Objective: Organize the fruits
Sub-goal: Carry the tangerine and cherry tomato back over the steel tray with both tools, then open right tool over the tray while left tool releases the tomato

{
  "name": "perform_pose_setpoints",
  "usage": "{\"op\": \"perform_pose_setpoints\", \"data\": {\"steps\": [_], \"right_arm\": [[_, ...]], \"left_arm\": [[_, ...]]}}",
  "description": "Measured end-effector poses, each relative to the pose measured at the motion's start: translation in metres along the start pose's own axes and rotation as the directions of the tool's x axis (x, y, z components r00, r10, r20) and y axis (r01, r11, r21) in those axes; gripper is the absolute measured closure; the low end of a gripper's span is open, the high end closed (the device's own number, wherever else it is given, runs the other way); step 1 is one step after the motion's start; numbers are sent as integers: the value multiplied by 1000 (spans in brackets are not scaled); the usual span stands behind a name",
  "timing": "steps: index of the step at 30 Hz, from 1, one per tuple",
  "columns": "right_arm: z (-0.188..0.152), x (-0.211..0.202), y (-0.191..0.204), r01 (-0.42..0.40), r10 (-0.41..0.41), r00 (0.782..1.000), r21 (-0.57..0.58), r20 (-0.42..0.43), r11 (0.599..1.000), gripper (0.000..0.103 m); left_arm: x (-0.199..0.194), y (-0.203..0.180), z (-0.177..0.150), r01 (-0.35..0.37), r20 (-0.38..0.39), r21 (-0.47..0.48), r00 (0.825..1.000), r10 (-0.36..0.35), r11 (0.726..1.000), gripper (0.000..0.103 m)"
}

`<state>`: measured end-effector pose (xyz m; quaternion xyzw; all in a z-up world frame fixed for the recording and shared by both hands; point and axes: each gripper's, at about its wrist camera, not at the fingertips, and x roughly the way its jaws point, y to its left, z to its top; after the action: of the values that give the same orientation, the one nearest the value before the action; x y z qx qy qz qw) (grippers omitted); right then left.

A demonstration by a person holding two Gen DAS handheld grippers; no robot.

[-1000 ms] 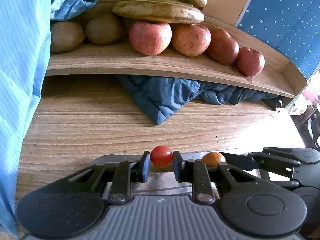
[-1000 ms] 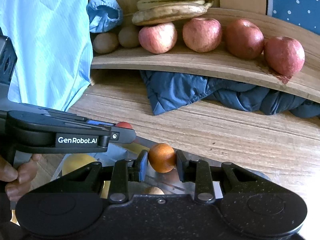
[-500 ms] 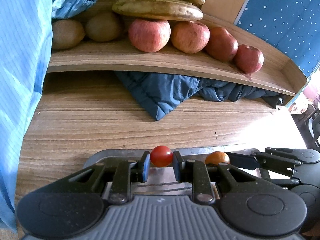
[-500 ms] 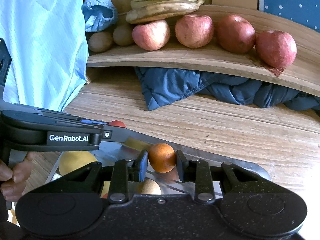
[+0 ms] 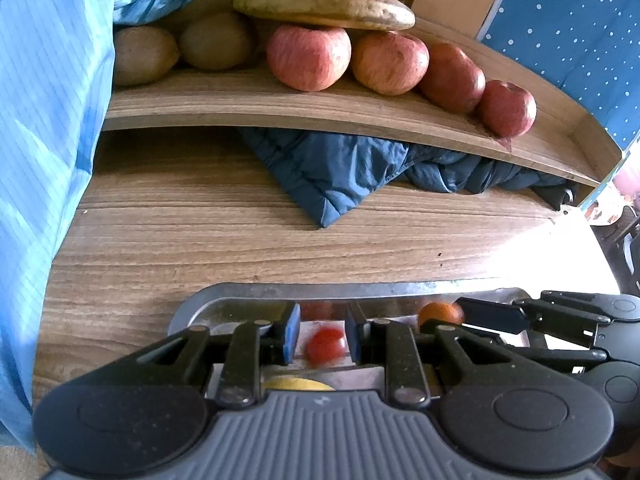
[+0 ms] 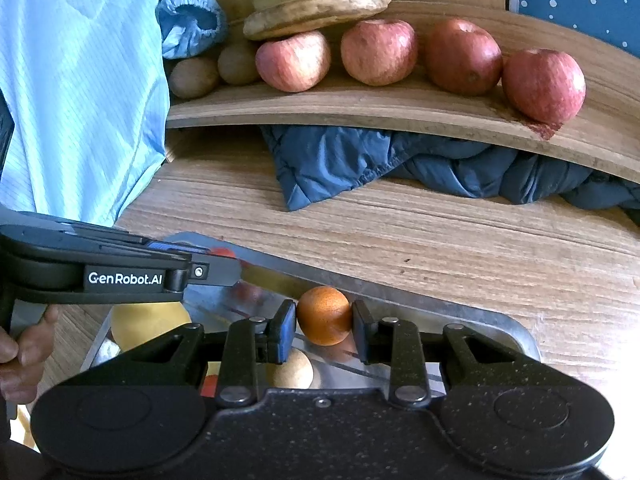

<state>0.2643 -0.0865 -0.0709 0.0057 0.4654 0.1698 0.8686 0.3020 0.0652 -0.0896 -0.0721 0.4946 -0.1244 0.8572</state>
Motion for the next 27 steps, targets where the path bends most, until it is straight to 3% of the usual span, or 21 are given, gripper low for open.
{"op": "perform_pose_setpoints", "data": {"steps": [13,18,27], "right_arm": [[-3,-4,-1,14,-14,1000,14,9,1000,69],[-3,-7,0,26,-26,999,20,19,999,68],[-4,-15,-2,70,-72,996,45,48,997,55]], "left_arm": [[-2,-1,-1,-14,-15,0,1000,14,1000,77],[-6,0,0,-13,-8,-5,1000,13,1000,70],[-10,4,2,-11,15,-17,1000,12,1000,56]]}}
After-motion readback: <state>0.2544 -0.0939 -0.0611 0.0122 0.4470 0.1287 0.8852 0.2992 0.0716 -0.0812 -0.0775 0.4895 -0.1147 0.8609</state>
